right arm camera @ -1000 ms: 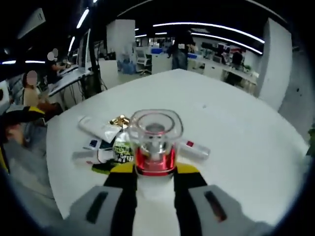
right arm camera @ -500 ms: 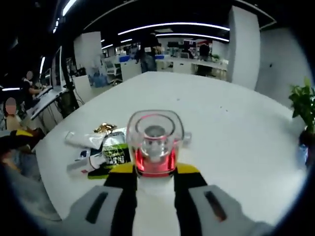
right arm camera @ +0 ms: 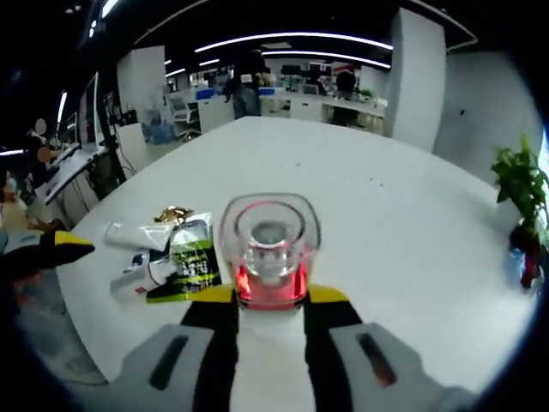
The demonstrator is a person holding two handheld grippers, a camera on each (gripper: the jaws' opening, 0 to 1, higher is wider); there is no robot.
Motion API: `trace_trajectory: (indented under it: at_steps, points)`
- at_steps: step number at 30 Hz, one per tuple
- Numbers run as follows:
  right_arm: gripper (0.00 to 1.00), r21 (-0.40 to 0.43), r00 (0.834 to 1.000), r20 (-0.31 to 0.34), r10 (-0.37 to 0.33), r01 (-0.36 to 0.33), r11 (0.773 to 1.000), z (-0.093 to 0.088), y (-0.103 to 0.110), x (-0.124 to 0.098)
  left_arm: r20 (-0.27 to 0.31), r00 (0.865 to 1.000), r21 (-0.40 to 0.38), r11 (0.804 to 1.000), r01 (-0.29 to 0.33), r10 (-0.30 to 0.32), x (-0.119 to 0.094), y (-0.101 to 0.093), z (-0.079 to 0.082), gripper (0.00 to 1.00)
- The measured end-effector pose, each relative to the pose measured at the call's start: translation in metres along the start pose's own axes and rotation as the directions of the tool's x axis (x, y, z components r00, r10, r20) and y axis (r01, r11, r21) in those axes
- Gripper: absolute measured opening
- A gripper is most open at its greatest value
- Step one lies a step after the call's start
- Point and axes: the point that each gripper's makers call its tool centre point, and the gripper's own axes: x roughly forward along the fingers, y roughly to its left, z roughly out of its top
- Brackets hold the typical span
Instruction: Arrange the skincare products in the storage area until every visible bottle or jar stands upright without overlapping.
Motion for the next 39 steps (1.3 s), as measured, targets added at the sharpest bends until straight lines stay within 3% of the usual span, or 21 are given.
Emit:
trace_trajectory:
  at_steps: [6,10,12,14,17,22,23,29,31,39]
  points:
    - [0.32,-0.002,0.997,0.065,0.049,-0.049,0.999,0.013,0.003,-0.006,0.006,1.0,0.005,1.0,0.015,-0.015,0.02,0.006,0.006,0.94]
    - [0.38,-0.056,0.994,0.079,0.081,-0.077,0.995,0.023,0.002,-0.012,0.001,1.0,0.014,1.0,0.026,-0.026,0.034,0.007,0.007,0.93]
    - [0.39,-0.073,0.985,0.115,0.127,-0.119,0.99,0.028,0.006,-0.015,0.0,0.999,0.016,0.999,0.035,-0.035,0.041,0.007,0.009,0.92]
    - [0.38,-0.094,0.983,0.126,0.131,-0.119,0.988,0.029,0.003,-0.021,-0.003,0.999,0.018,0.999,0.048,-0.048,0.05,0.006,0.01,0.9]
    - [0.39,-0.149,0.964,0.175,0.203,-0.177,0.973,0.035,0.006,-0.029,-0.008,0.997,0.035,0.996,0.078,-0.078,0.065,0.004,0.012,0.87]
    - [0.42,-0.24,0.926,0.174,0.334,-0.289,0.927,0.035,0.013,-0.038,-0.026,0.991,0.063,0.989,0.133,-0.132,0.089,0.002,0.014,0.8]
    - [0.42,-0.237,0.927,0.171,0.333,-0.29,0.927,0.035,0.01,-0.038,-0.028,0.99,0.067,0.988,0.141,-0.139,0.093,0.002,0.014,0.78]
    - [0.43,-0.286,0.895,0.155,0.417,-0.364,0.887,0.039,0.012,-0.036,-0.045,0.98,0.105,0.974,0.2,-0.196,0.116,0.0,0.014,0.64]
    - [0.43,-0.297,0.894,0.148,0.423,-0.368,0.881,0.04,0.01,-0.032,-0.045,0.978,0.118,0.971,0.206,-0.202,0.123,0.0,0.014,0.59]
    - [0.43,-0.317,0.85,0.148,0.505,-0.443,0.839,0.044,0.016,-0.028,-0.037,0.974,0.153,0.961,0.228,-0.225,0.141,-0.003,0.017,0.42]
